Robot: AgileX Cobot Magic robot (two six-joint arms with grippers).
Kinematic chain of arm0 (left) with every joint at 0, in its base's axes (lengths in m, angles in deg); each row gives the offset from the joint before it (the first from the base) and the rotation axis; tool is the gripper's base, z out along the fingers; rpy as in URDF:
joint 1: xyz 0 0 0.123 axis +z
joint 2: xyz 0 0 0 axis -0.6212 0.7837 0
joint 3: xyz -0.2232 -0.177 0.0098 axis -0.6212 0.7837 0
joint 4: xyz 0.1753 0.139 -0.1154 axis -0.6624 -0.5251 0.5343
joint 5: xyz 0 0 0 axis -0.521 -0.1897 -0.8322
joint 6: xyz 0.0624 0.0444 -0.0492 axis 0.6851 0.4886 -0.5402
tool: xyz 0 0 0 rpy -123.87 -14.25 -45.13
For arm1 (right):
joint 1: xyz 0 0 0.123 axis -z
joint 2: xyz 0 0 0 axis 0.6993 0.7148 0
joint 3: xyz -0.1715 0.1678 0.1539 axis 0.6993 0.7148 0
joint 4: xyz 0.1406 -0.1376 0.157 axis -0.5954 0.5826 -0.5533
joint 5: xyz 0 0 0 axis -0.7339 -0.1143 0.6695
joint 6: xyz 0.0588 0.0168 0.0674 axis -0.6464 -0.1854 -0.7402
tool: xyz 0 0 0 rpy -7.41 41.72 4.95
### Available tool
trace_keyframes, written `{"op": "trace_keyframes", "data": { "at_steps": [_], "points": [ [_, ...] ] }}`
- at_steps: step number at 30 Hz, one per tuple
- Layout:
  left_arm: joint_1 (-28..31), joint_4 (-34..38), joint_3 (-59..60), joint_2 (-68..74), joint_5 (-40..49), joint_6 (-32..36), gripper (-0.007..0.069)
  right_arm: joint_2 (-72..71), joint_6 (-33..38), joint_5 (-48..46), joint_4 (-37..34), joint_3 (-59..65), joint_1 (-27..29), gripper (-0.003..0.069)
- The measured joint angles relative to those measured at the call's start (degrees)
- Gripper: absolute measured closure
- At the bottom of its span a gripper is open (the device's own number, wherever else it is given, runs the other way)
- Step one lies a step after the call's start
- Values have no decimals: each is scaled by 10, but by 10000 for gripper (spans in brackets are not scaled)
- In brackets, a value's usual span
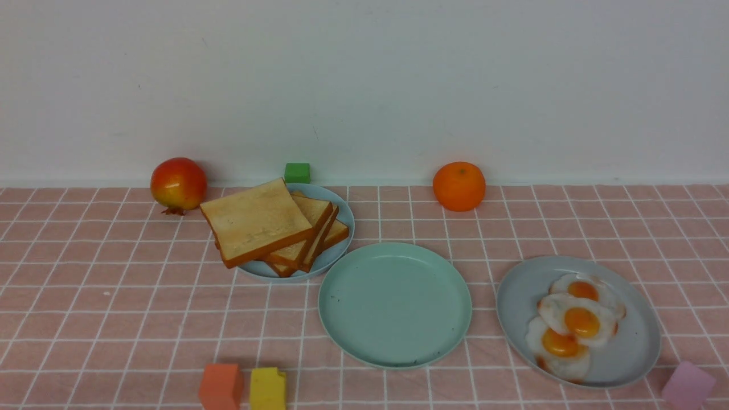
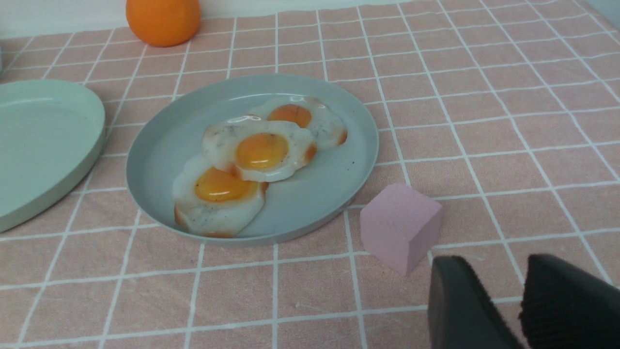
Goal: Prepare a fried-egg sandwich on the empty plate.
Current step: Use the left arm to grab a slice of bread
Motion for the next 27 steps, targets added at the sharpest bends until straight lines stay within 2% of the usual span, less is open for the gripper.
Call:
{"op": "trace_keyframes", "data": {
  "at_steps": [6,10,13,19,23,27],
  "points": [
    [0,2,2,0,-10,0,385,0,0,0,0,0,0,419],
    [0,23,7,0,-67,0,385,0,0,3,0,0,0,419],
    [0,31,8,0,-127,0,385,0,0,47,-3,5,0,419],
    [0,32,8,0,-146,0,385,0,-12,157,-36,5,0,419],
    [0,31,8,0,-163,0,385,0,-67,216,-73,5,0,419],
    [0,65,8,0,-206,-37,385,0,-115,248,-90,5,0,419]
  ]
}}
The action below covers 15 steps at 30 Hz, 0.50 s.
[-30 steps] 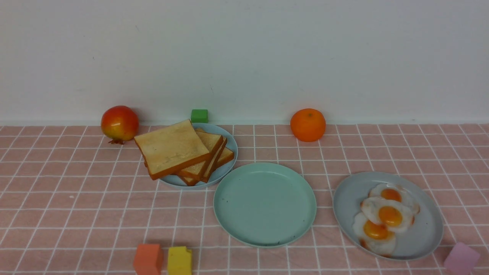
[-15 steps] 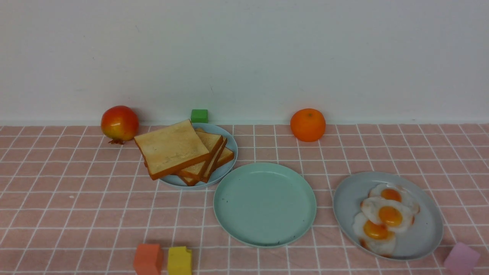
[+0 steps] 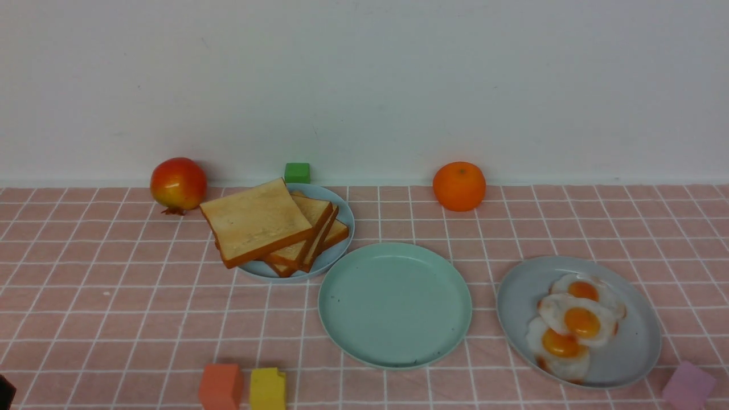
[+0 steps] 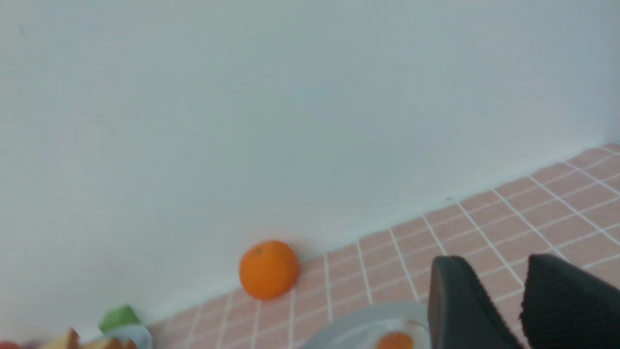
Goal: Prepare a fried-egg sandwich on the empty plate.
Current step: Use the left arm to grab a slice of bread
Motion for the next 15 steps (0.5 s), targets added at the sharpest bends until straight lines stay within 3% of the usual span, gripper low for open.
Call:
{"op": "trace_keyframes", "data": {
  "at_steps": [10,15],
  "points": [
    [0,69,-5,0,-118,-119,385,0,-54,29,-7,-14,0,419],
    [0,64,-111,5,-16,-136,385,43,-62,-32,-7,-127,0,419]
  ]
}}
